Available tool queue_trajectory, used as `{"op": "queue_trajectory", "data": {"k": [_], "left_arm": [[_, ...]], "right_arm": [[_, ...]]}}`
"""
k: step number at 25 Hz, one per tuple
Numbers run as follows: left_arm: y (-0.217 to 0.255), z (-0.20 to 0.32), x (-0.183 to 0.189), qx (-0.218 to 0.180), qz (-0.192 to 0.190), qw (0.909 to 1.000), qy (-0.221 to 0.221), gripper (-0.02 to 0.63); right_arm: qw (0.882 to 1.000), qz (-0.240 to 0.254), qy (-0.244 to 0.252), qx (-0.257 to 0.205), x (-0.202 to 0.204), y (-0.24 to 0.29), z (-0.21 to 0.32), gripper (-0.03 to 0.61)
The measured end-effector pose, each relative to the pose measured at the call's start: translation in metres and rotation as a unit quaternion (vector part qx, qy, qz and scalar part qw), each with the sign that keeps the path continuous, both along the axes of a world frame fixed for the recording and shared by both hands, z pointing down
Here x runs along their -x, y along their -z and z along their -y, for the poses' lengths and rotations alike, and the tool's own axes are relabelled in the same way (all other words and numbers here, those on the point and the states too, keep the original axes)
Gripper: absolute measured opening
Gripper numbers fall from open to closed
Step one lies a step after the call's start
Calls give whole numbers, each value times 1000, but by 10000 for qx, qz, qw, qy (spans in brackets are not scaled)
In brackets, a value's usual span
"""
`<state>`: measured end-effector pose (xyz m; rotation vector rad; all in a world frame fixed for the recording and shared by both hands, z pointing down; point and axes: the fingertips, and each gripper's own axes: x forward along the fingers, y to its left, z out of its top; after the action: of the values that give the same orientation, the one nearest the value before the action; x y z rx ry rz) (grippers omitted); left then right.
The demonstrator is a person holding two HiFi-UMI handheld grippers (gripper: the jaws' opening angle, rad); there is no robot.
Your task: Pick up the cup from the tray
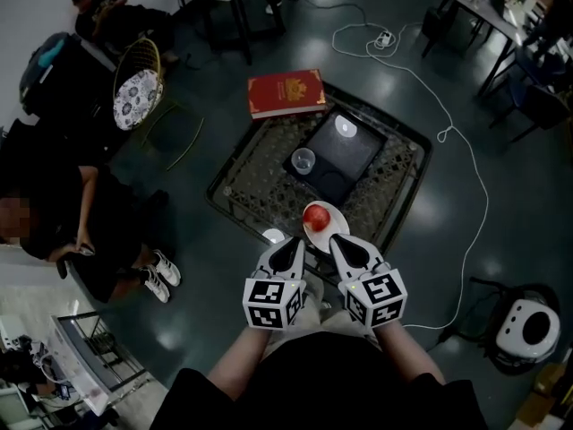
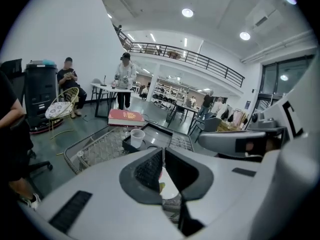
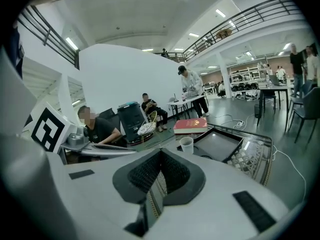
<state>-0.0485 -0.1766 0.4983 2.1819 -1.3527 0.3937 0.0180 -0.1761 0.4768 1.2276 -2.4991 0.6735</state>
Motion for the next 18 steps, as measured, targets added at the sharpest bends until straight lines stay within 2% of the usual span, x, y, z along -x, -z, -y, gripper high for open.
{"op": "queue_trajectory", "data": {"k": [8,11,18], "left_arm": [[-16,52,10,47,114,9994,-310,32],[-25,67,10,117,125,9988,-460,104],[-56,105,12,309,275,9974,-590,203]], "right_arm": [[9996,-98,-89,240,13,-14,44,11],[9993,-158,-107,316,17,-20,54,11],[9984,-221,-201,487,13,-29,73,11]]}}
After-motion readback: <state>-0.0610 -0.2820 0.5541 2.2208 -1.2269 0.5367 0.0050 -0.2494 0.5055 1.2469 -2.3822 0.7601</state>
